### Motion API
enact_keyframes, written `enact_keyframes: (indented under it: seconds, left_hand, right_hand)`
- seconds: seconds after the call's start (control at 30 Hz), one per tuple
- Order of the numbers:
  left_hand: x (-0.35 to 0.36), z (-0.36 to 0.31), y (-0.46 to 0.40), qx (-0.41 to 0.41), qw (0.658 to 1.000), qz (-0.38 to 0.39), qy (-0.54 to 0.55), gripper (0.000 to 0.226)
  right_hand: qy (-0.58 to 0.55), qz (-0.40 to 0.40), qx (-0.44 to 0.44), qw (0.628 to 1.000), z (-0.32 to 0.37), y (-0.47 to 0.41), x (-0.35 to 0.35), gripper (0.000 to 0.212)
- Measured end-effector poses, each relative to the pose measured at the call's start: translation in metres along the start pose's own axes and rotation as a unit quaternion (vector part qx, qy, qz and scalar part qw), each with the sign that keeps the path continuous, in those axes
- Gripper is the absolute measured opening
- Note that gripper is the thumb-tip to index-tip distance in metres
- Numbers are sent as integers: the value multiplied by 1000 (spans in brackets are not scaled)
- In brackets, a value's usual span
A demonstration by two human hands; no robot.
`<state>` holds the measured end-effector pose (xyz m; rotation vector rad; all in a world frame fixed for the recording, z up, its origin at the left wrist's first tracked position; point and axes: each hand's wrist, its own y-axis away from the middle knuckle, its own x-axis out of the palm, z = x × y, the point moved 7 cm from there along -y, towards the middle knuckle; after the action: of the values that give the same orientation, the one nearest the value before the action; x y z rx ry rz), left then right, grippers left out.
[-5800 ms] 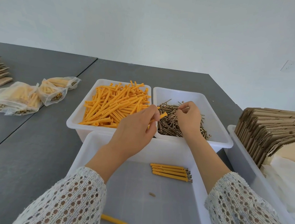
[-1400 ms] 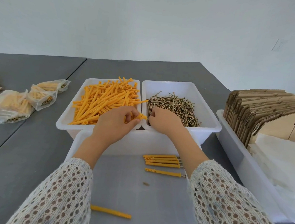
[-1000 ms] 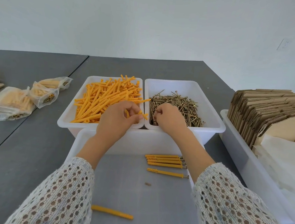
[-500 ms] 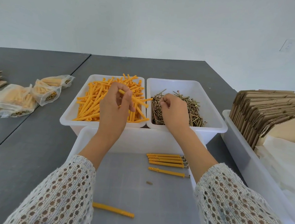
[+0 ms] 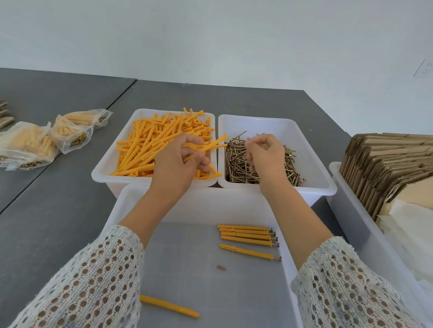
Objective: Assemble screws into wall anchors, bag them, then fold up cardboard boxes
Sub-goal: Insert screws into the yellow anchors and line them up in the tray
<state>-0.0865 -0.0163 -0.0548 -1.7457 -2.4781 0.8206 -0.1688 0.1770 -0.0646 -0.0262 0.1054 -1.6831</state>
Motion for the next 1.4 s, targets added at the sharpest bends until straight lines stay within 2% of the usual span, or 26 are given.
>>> enact_keyframes:
  seconds: [0.07,0.17,0.33,0.63,0.8,0.97,1.1,1.27,1.4]
  left_hand:
    - [2,-2,0,9,1000,11,-8,21]
    - [4,-2,-2,12,1000,13,-13,21]
    - [5,0,-3,8,999,16,-26,22]
    - [-2,5,-6,6,995,-26,-93,26]
    - [-2,2,-5,16,994,-23,-104,28]
    - [-1,3,-5,18,994,-21,-109,28]
    - [0,1,-3,29,993,-20,-116,28]
    - [-3,4,-4,20,990,-34,-137,31]
    - [-1,3,-4,28,990,-29,-139,30]
  right_hand:
    - [-41,38,25,998,-3,0,4,14]
    - [-97,83,54,990,-7,0,12,18]
    - [-136,118,60,982,-7,0,18,21]
    - [-97,89,43,990,-5,1,13,23]
    - [-64,95,40,993,-6,2,15,16]
    - [-23,90,30,995,-5,3,16,22]
    - [-35,96,25,994,-4,4,16,19]
    - [-25,56,23,998,-5,0,9,21]
    - [-8,82,14,996,-3,3,14,20]
